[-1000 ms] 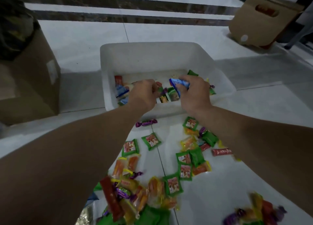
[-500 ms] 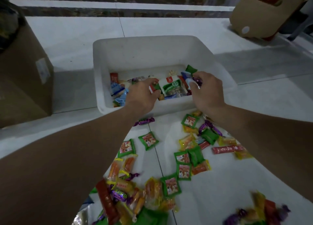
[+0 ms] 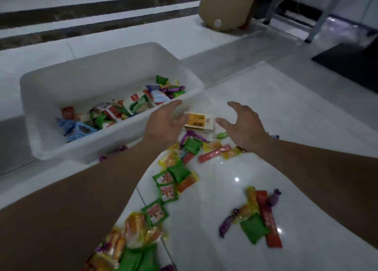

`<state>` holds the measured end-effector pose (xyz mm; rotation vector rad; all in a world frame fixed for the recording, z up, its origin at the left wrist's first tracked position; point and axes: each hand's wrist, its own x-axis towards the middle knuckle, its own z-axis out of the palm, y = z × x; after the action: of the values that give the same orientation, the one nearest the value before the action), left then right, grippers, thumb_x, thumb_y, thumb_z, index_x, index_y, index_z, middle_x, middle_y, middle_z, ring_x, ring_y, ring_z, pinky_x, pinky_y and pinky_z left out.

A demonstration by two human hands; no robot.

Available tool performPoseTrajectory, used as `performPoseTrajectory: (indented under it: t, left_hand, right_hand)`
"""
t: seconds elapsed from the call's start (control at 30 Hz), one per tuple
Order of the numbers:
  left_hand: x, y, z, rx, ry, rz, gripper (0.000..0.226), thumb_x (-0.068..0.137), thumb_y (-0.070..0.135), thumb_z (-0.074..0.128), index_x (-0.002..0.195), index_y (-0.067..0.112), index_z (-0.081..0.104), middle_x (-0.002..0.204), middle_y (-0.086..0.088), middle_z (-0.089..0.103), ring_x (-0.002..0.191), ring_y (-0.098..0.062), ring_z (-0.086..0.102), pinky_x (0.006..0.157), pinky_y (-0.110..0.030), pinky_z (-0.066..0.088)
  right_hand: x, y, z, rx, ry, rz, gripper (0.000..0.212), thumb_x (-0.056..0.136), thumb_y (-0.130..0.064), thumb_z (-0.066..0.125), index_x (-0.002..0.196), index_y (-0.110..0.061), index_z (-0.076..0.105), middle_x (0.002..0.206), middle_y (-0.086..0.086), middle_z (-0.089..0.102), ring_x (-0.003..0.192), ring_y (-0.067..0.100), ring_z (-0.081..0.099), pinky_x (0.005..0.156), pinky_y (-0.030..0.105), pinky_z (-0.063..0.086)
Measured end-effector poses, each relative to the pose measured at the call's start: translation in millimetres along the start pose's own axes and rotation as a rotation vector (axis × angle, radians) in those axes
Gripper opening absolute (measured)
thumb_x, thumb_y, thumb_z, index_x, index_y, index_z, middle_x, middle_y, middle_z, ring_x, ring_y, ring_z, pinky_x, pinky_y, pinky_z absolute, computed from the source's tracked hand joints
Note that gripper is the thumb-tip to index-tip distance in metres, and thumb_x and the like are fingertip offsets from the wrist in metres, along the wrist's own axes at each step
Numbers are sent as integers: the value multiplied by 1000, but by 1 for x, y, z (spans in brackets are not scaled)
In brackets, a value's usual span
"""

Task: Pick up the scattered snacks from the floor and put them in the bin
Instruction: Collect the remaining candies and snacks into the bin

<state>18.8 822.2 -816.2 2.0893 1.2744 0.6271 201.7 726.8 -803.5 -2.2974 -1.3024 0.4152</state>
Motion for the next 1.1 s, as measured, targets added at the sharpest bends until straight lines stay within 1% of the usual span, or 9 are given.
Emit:
performPoseTrajectory:
  t: [0.1,0.2,0.33,0.47,0.63,0.77,0.87,1.0,1.1]
  left_hand:
    - [-7,14,37,-29,-74,17,48,91,37,60,136,24,51,135,-1,56,123,-19,52,101,-26,38]
    - [-16,29,73,-33,-124,20,48,89,37,62,135,25,53,130,-3,60,115,-22,56,95,-26,40]
    - [-22,51,117,-89,-197,27,49,87,38,65,133,26,54,135,-2,55,125,-20,49,104,-27,38]
    - [-18,68,150,-23,-273,94,49,89,37,63,135,26,52,138,0,53,124,-14,50,95,-12,28]
    - [-6,84,189,91,-339,163,50,89,36,62,136,24,51,139,-1,53,122,-21,52,103,-26,36]
    - [1,99,226,117,-403,198,55,87,33,66,137,23,49,136,-2,54,124,-20,49,98,-22,33]
    - [5,102,255,205,-435,229,62,82,38,68,139,26,46,138,-3,51,126,-24,47,104,-37,37]
    - [11,90,274,432,-427,227,59,85,32,66,139,26,44,140,-6,45,124,-29,43,99,-42,39]
    - [11,78,276,503,-366,205,54,85,28,64,136,27,48,127,-9,49,116,-30,44,91,-41,39]
  right_hand:
    - [-10,39,-19,24,10,109,67,89,-46,61,146,-21,35,143,12,43,134,26,38,109,37,33]
    - [-16,76,-33,50,29,196,67,88,-45,63,145,-21,38,139,12,47,130,27,43,106,36,37]
    - [-18,121,-48,14,22,234,65,88,-43,63,144,-18,39,135,14,49,128,28,43,102,33,35]
    - [-13,159,-59,-6,21,272,65,88,-39,64,144,-16,40,136,14,49,128,28,44,101,33,36]
    - [-7,212,-60,-12,-47,345,64,89,-38,64,144,-17,39,139,14,48,131,28,42,105,35,35]
    - [-6,250,-60,13,-77,445,66,86,-30,67,144,-16,39,142,13,47,131,27,42,105,34,36]
    - [-5,270,-58,28,-90,458,67,84,-27,70,143,-17,41,140,10,49,129,25,45,99,29,39]
    - [-3,285,-51,6,-203,399,70,78,-23,75,141,-19,45,138,8,50,125,23,49,89,20,38]
    - [-2,293,-44,-18,-245,370,63,76,-17,76,135,-19,52,135,7,54,120,22,52,89,20,40]
